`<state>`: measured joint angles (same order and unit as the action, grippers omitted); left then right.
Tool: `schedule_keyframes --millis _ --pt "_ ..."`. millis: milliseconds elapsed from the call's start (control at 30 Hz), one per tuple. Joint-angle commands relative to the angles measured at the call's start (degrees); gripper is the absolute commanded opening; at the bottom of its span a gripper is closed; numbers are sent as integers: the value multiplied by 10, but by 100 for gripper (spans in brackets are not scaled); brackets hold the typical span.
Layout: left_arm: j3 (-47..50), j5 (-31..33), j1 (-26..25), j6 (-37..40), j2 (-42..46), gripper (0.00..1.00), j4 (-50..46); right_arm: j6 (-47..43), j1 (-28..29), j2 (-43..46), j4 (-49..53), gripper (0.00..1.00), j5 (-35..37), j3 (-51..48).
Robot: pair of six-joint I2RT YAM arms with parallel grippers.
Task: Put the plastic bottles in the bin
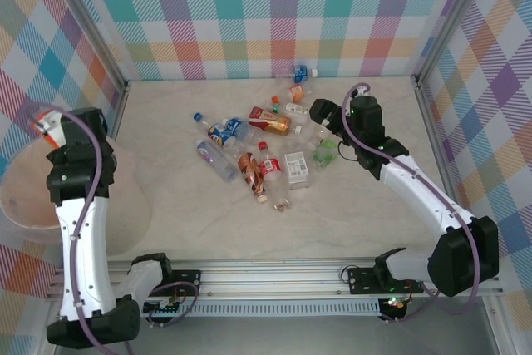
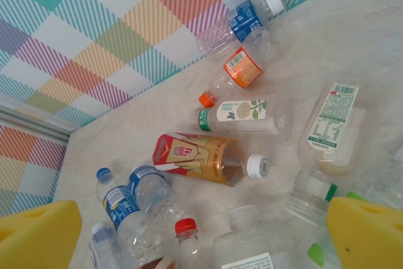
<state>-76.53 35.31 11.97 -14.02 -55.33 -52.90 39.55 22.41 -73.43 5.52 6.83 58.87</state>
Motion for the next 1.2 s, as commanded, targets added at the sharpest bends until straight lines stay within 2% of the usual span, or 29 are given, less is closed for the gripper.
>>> schedule_keyframes --millis 0,167,633,700,767,933,1167 --pt "25 -147 63 -42 -6 51 -17 -14 -3 -6 10 100 -7 25" --pt "38 -230 101 -56 -28 51 -12 -16 -3 -13 23 100 -9 31" --pt "57 -308 105 -88 -62 51 67 -22 -3 -35 52 100 -34 52" --pt "52 -320 104 -89 -70 53 68 -21 -3 -37 52 100 -36 52" --pt "47 -327 104 -96 -74 61 62 -19 -3 -38 52 100 -36 52" --pt "47 -331 104 -103 -59 74 46 -18 -3 -40 52 100 -33 49" --pt "52 -340 104 -100 -45 78 33 -20 -3 -42 63 100 -25 39"
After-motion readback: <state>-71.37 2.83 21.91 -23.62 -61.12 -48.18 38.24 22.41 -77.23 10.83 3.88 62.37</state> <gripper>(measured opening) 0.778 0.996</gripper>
